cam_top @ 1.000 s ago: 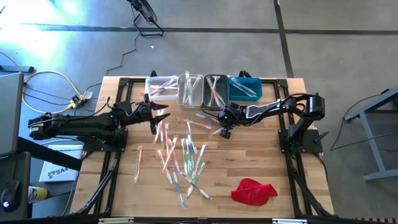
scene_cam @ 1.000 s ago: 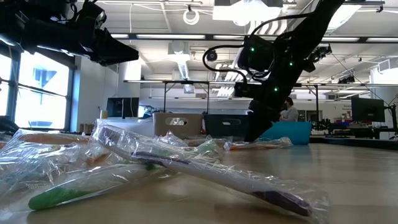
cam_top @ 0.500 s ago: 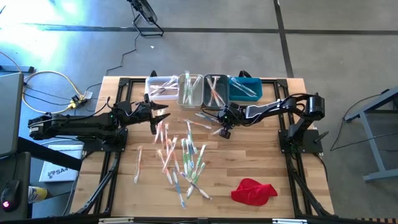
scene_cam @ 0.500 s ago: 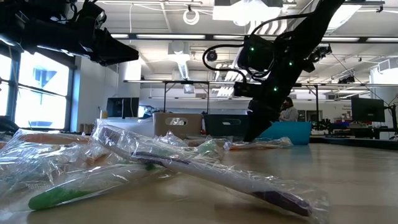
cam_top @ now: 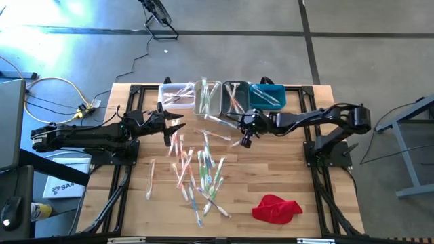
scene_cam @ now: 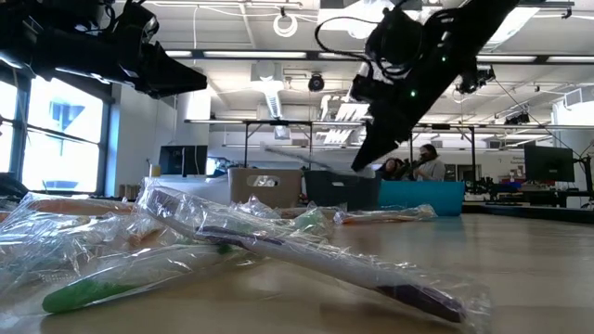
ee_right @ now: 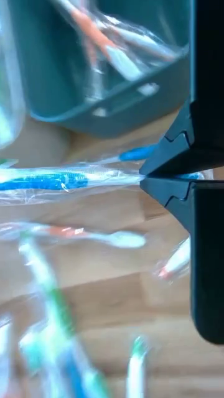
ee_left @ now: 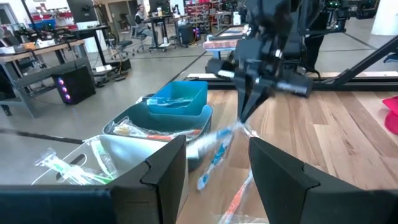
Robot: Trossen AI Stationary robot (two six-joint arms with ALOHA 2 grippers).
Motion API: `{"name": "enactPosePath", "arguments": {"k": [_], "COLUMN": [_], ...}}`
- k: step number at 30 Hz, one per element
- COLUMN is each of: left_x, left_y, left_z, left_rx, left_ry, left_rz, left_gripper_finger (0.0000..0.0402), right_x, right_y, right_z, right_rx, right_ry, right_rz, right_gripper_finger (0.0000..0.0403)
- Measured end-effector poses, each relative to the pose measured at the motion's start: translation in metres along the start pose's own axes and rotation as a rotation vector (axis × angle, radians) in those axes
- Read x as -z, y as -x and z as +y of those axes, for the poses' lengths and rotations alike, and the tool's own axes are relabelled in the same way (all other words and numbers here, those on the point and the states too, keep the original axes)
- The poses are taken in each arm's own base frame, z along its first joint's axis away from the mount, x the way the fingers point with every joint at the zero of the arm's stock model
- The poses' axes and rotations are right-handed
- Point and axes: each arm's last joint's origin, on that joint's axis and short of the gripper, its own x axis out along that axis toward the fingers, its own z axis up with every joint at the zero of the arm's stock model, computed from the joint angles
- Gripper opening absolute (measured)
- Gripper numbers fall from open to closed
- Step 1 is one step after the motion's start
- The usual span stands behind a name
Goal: Pick & Place Toothbrushes
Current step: Put the blue toothbrush into the blue bin
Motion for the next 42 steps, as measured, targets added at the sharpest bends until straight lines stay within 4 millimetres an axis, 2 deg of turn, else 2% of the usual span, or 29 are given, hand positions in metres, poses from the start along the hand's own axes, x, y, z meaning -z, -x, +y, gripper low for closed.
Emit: {"name": "enactPosePath", "arguments": {"k": [10,15,22,28,37,42], "left_x": [0.000,0.000,0.000,0.000,0.000,0.000], "left_y": [0.000,0.000,0.000,0.000,0.000,0.000], "left_z": [0.000,0.000,0.000,0.000,0.000,0.000], "left_rx": [0.000,0.000,0.000,0.000,0.000,0.000], "left_ry": [0.000,0.000,0.000,0.000,0.000,0.000], "left_rz": [0.000,0.000,0.000,0.000,0.000,0.000], "left_gripper_finger": [0.0171,0.0171,0.0171,0.0171,0.0171,0.0171], "right_x": [-0.018,-0.019,-0.017,-0.016,-0.016,-0.014], "right_y": [0.043,0.055,0.062,0.064,0.064,0.060], "right_z": [0.016,0.028,0.042,0.048,0.047,0.036], "right_rx": [0.024,0.078,0.206,0.236,0.243,0.285], "right_ry": [-0.023,-0.043,-0.064,-0.060,-0.049,-0.035], "right_rz": [-0.167,-0.214,-0.254,-0.268,-0.263,-0.219], "right_gripper_finger": [0.0003,0.0003,0.0003,0.0003,0.0003,0.0003]}}
